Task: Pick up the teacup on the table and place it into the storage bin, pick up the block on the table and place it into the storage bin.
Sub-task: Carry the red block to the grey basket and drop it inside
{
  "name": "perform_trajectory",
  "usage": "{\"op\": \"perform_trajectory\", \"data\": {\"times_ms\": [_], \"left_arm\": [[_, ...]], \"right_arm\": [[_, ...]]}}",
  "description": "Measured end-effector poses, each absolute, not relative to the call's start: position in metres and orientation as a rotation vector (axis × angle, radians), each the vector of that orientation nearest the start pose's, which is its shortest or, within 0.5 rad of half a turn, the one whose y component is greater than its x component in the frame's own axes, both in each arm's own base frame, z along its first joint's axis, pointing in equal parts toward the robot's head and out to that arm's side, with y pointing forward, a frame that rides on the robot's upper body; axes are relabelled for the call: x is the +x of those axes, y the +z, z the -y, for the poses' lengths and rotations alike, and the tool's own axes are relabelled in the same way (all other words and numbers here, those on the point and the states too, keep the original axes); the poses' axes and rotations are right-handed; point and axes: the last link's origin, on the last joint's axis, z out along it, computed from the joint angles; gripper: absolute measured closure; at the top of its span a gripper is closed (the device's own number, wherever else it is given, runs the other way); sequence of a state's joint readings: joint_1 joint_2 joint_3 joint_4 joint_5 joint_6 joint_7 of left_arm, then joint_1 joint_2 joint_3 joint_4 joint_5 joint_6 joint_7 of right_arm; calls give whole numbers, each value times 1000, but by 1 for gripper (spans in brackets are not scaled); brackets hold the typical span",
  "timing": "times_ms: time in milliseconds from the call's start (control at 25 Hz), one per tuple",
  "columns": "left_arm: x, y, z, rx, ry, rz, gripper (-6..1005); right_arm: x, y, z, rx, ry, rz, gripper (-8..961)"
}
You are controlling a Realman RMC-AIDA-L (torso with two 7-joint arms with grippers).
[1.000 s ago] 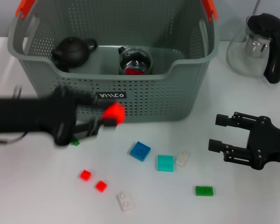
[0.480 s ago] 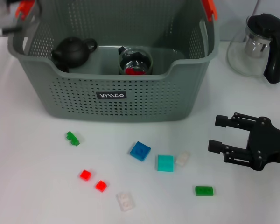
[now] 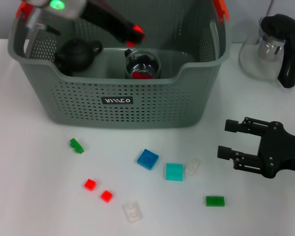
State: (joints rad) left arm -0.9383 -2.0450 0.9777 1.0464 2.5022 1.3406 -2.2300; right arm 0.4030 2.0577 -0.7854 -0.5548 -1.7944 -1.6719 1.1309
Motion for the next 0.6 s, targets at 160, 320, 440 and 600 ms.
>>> {"op": "perform_trajectory", "data": {"times_ms": [160,320,440,600], "left_arm": [[-110,13,-455,-2558,130,576,681],[-110,2,-459,-2531,142,592,667],[-109,1,-460,-2510,132,613,657],[-107,2,-460,-2513,124,621,628]], "right_arm": [[277,-5,-285,-2706,918,-459,219],[279,-4,-285,-2696,917,-464,219],[279,-3,-285,-2691,918,-466,219],[279,-3,-285,-2690,917,-462,219]]}}
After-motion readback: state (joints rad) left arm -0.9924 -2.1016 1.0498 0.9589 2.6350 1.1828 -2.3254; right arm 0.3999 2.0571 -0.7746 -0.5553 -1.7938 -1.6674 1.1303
